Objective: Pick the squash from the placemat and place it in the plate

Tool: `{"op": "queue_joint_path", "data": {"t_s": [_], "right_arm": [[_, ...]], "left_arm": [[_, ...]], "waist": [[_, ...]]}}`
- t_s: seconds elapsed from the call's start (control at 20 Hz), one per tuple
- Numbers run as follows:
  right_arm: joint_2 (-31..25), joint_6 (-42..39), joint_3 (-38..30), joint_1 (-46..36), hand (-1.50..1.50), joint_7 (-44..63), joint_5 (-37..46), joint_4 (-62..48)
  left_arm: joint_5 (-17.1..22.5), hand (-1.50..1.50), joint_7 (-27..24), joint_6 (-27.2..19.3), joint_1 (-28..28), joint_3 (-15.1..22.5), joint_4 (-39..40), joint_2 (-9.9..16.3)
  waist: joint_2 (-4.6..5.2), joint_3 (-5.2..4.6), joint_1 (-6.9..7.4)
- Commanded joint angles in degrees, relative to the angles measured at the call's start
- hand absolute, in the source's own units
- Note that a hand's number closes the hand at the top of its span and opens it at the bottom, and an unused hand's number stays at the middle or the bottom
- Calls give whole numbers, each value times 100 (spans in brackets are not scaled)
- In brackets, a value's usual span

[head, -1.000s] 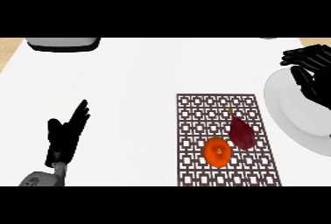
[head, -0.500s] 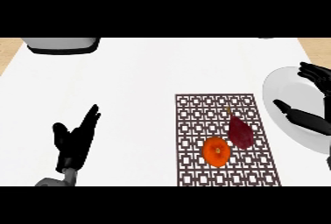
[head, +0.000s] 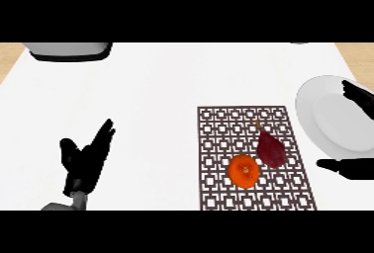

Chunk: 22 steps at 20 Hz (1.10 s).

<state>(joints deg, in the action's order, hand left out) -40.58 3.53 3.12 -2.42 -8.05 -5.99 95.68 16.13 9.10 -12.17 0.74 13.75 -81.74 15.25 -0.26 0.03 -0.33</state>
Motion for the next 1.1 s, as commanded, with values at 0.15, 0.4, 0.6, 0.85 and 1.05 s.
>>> {"op": "queue_joint_path", "data": {"t_s": [0.15,0.4,0.6,0.85,1.05], "right_arm": [[-848,-703,590,-46,-150,1642,603,1061],[-696,-799,1113,-111,-150,2918,1171,1844],[47,-687,1805,-373,-150,3628,1984,1923],[798,-808,2344,-799,-150,4205,2830,1551],[824,-1117,2304,-305,-150,3817,2795,1352]], "left_arm": [[37,0,-68,150,-107,-76,203,-34],[119,0,375,263,-138,-189,-219,156],[-68,0,243,235,-126,-49,-94,-143],[-150,0,-40,272,-242,-123,21,-334],[-175,0,324,390,-226,-246,-241,-133]], "waist": [[18,-16,31],[12,-10,48],[20,-6,55],[28,-6,77],[24,-2,60]]}}
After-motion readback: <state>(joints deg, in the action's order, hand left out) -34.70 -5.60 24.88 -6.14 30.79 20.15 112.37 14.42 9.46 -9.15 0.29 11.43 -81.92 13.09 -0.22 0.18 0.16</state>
